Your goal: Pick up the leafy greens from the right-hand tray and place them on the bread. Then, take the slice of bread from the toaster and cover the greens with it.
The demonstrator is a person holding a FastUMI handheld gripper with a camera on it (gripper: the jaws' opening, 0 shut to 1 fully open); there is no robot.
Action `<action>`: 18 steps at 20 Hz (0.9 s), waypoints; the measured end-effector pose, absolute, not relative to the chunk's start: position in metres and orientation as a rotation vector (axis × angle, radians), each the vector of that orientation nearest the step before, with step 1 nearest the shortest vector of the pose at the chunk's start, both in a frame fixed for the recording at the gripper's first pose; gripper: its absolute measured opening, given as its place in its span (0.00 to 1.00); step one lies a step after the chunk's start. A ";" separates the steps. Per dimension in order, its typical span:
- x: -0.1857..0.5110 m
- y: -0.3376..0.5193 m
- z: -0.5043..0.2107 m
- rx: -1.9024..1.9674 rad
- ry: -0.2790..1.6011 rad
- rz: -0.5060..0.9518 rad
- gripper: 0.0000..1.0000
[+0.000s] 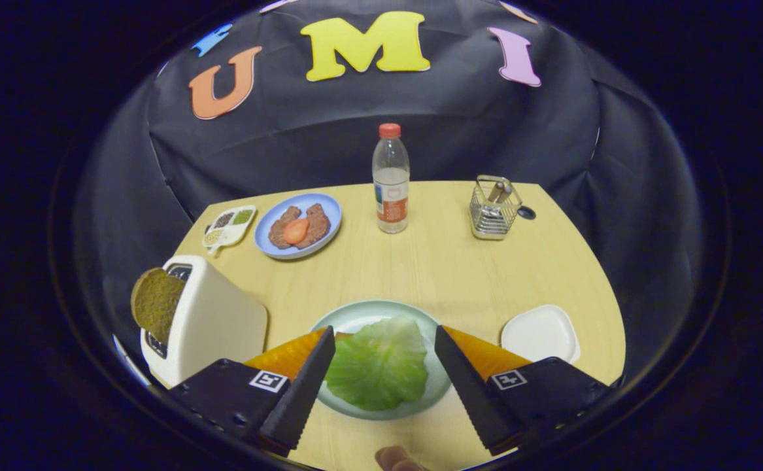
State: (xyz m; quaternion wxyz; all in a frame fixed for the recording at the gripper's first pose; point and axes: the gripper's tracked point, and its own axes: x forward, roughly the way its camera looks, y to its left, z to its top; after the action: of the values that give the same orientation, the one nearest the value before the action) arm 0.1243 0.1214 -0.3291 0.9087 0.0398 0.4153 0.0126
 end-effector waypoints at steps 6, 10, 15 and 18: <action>0.111 0.204 -0.283 0.099 0.815 0.134 0.97; 0.103 0.269 -0.260 0.100 0.800 0.221 0.97; 0.107 0.323 -0.258 0.067 0.801 0.276 0.97; 0.109 0.342 -0.273 0.043 0.835 0.269 0.95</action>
State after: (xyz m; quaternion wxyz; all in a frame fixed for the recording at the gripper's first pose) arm 0.1094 0.3416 -0.2725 0.9050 0.0209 0.4044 0.1303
